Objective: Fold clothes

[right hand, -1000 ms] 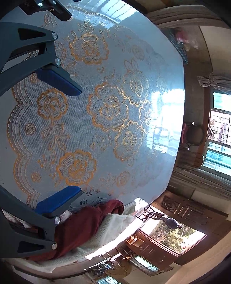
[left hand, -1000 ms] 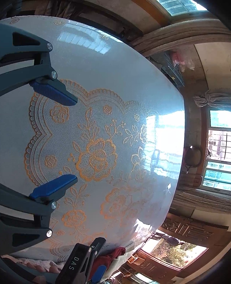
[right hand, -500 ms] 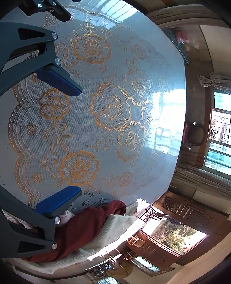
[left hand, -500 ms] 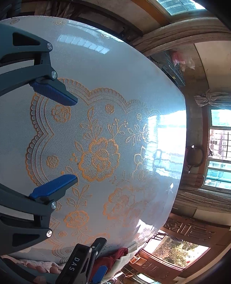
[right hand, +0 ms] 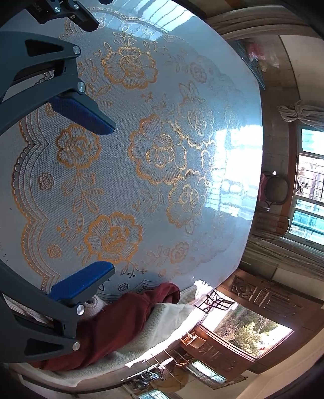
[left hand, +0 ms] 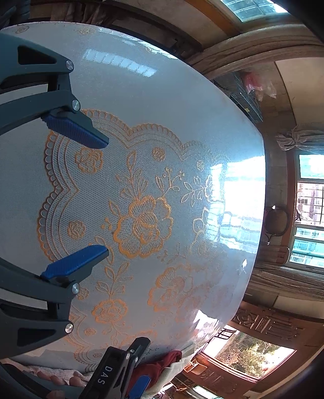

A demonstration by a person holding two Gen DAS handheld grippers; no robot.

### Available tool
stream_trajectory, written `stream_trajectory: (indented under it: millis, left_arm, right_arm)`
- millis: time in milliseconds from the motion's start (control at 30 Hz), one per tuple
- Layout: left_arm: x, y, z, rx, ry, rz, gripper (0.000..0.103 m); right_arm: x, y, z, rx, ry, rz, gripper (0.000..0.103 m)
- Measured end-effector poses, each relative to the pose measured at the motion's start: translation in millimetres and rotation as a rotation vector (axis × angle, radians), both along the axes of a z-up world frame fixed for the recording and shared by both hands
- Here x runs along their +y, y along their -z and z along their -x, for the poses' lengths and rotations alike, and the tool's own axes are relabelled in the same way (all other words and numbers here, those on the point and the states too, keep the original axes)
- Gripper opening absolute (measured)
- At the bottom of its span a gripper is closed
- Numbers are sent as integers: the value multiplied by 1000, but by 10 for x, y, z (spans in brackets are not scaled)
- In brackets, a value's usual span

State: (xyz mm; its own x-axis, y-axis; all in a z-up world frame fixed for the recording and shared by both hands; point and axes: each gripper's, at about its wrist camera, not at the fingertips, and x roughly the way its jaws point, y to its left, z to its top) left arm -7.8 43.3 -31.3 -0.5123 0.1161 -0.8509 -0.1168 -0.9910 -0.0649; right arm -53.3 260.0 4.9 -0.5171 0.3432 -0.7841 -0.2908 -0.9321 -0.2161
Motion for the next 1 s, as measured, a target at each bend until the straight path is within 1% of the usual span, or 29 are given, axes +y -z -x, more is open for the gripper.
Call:
stream_trajectory:
  millis: [100,200,300,433,533,600,667,700,800,833,933,1000]
  left_arm:
    - [-5,11,12,-1,-3,0,82]
    - [-15,34,26,-3,-10,2,82]
    - [-62,31,49,7,-21,1,82]
    - [-146,34,77,12,-39,-12,82]
    - [-140,66,83,5,-34,-10,82]
    - [-128,97,79,-4,-28,-8,82]
    - [-115,129,73,-11,-20,-6,82]
    - [-109,145,69,-12,-16,-5,82]
    - [-85,199,64,-21,-5,7,82]
    - [-77,221,66,-27,-4,13,82]
    - [-50,279,85,-46,-11,21,82]
    - [-57,302,94,-57,-13,20,82]
  right_arm:
    - [27,-1,-2,3,0,20,103]
    - [132,-71,-23,31,-19,84,103]
    - [330,-259,-99,91,-65,119,103]
    - [690,-591,-302,181,-93,106,103]
    - [994,-802,-467,225,-84,100,103]
    - [1190,-898,-566,234,-74,88,103]
    - [1435,-946,-624,225,-49,101,103]
    - [1567,-963,-656,207,-26,99,103]
    - [1911,-1011,-748,197,26,80,103]
    - [2009,-999,-768,181,41,76,103]
    - [2232,-963,-815,145,81,58,103]
    - [2361,-938,-842,134,113,81,103]
